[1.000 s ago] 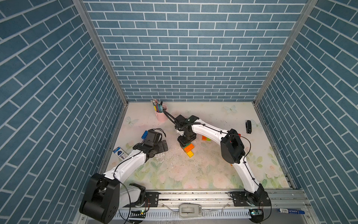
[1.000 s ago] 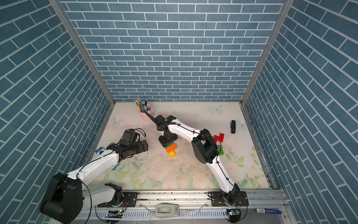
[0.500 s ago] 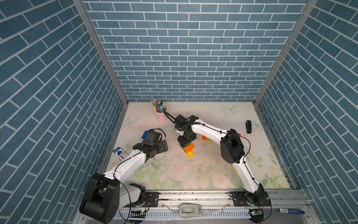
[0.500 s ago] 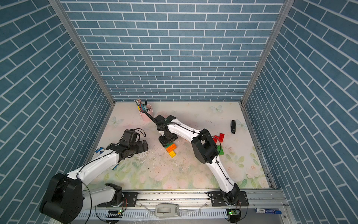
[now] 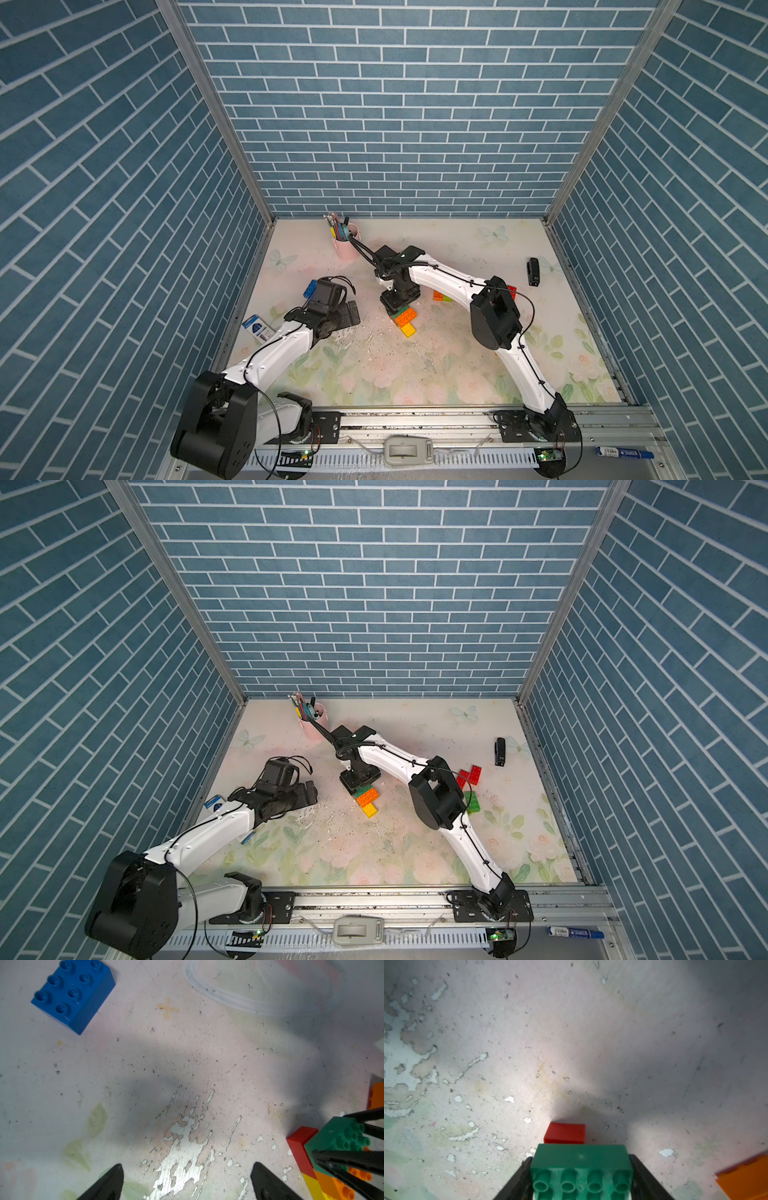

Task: Assemble a rectangle with lego
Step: Assemble the lego brick with the lego brick.

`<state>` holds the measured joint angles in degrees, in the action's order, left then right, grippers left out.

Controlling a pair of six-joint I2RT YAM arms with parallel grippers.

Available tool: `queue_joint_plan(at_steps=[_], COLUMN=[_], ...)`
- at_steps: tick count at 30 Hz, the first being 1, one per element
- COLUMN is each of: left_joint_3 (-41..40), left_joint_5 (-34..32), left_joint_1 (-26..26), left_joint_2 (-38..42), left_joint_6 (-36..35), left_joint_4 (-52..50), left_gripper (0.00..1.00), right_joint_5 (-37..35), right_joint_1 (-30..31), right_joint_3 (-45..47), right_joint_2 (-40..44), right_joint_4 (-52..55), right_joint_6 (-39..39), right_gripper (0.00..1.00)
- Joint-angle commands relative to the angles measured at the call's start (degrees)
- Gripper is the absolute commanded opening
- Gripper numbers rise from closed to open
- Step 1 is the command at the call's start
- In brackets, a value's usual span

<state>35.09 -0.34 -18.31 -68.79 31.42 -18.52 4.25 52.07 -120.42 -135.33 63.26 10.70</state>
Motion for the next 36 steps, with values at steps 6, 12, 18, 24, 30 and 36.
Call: queue_joint_plan(at_steps=[6, 12, 18, 24, 30, 36], left_joint_3=[-0.92, -0.9, -0.64, -0.47, -0.11, 0.5], left_joint_5=[0.34, 0.37, 0.58, 0.45, 0.34, 0.42], left_joint_1=[0.9, 0.9, 0.99, 0.99, 0.99, 0.99], left_joint_2=[0.53, 0.41, 0.29, 0.47, 0.67, 0.51], left_joint_6=[-0.92, -1.02, -1.03, -1.11, -1.14, -1.39], left_joint_4=[0.24, 0.33, 0.31, -0.11, -0.55, -1.07], left_gripper=[0.97, 0.97, 0.97, 0.97, 0.97, 0.96], right_joint_5=[-1.35, -2.27, -2.74, -3.24, -4.62, -5.3], right_joint_1=[0.31, 0.43, 0.48, 0.58, 0.72, 1.06], right_joint_3=[4.75, 8.03, 11.1, 13.0, 15.99, 18.63], right_joint_2=[-1.87, -1.29, -0.9, -0.86, -0.59, -1.29], right_joint_4=[-1.01, -3.12, -5.36, -6.58, -8.86, -10.97], right_joint_6=[-0.23, -1.12, -1.29, -0.94, -0.42, 0.15], right_gripper=[0.0, 0.0, 0.0, 0.0, 0.0, 0.0])
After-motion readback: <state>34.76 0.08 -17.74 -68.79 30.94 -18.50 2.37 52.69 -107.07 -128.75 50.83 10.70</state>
